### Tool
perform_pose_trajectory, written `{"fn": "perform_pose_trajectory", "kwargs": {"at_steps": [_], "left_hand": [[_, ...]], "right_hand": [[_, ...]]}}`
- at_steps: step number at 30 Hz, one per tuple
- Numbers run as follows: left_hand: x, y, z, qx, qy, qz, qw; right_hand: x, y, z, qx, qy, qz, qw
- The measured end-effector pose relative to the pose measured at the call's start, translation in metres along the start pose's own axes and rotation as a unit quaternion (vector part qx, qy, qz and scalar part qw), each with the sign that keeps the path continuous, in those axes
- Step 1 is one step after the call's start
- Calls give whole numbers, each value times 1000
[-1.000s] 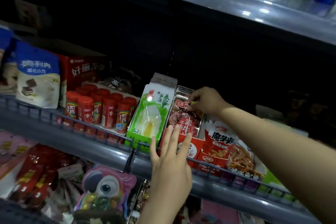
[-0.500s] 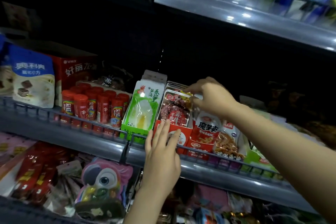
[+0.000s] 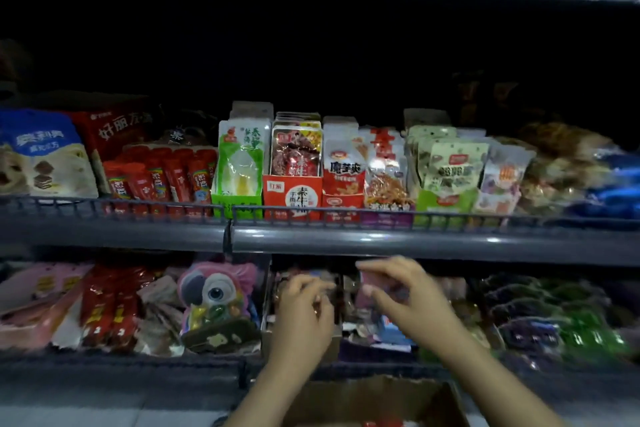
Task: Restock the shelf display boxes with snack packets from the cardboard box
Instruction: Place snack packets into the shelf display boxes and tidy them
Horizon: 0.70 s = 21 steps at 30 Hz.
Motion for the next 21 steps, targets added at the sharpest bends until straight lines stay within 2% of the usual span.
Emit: {"fn": "perform_pose_trajectory", "kwargs": {"at_steps": [3,7,14,17,21], "left_hand": [[-30,-27,-11,-24,52,-78,995],[-60,-59,-43,-17,123,-129,984],[-106,-129,-95,-45,264,-162,950],[-122,-163,-119,-24,319,-198,927],[-136,-209,-147,-10,356,-225,907]], "right_hand": [[-50,-30,32,65,-89,-25,994],[-102,-67,77,147,-199,-30,968],[-162,-137,142,179,-340,-45,922],[-186,-167,170,191,-404,-44,894],[-211,-203,204,210,-476,-82,850]]}}
Point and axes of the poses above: each hand's wrist, its own x-axis towards the middle knuckle, its own y-axis out of the back of the hand, z = x × y, the point moved 5 cm from there along x, towards the middle knuckle, and after that the axes turned 2 degrees about -x, right-handed, at the moved point
